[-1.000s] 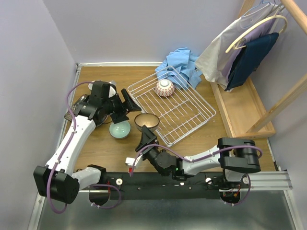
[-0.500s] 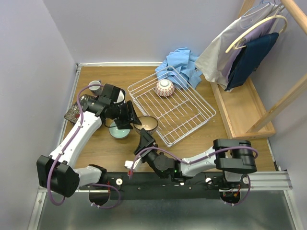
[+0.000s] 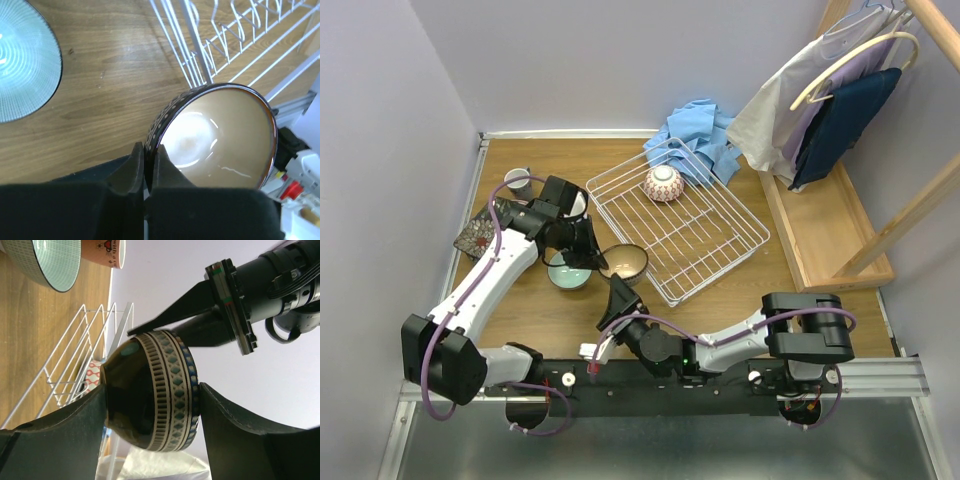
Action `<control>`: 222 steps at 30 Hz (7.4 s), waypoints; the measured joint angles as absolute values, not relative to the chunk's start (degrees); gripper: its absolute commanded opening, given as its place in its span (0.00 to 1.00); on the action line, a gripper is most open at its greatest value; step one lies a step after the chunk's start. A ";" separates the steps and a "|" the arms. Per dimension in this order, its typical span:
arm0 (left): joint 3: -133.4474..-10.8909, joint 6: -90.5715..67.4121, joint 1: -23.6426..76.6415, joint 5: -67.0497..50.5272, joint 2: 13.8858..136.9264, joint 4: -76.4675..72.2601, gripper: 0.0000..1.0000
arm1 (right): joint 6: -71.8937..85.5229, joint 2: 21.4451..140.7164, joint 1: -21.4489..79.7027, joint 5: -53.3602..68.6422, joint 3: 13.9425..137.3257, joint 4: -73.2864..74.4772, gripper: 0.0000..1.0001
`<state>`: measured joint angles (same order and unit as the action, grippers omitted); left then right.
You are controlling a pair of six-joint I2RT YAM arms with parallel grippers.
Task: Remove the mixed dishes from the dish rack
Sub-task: Place the bowl at the center of the board, then pick up the bowl from the dish rack, then place the bowl at the center of the board.
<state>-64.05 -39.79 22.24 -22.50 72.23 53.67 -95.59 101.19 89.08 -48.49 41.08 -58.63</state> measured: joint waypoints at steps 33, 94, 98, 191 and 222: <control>-51.51 -43.42 19.55 10.94 55.05 44.36 0.00 | -47.29 87.48 87.31 -50.39 50.30 -17.58 1.00; -39.86 -46.11 19.07 18.41 34.06 37.98 0.99 | -13.72 79.94 54.63 -36.01 59.90 5.34 1.00; -39.90 -44.21 19.07 17.02 28.60 38.70 0.99 | -17.21 87.50 50.30 -33.19 64.55 3.38 1.00; -32.29 -28.29 18.81 11.16 15.51 31.24 0.99 | -26.46 111.15 39.24 -10.90 85.03 4.82 0.41; -32.12 -36.05 18.81 -6.07 40.64 7.01 0.99 | 24.08 80.07 35.35 10.92 67.31 4.38 0.40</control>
<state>-32.12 -36.05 18.81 -6.07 40.64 7.01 24.08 80.07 35.35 10.92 67.31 4.38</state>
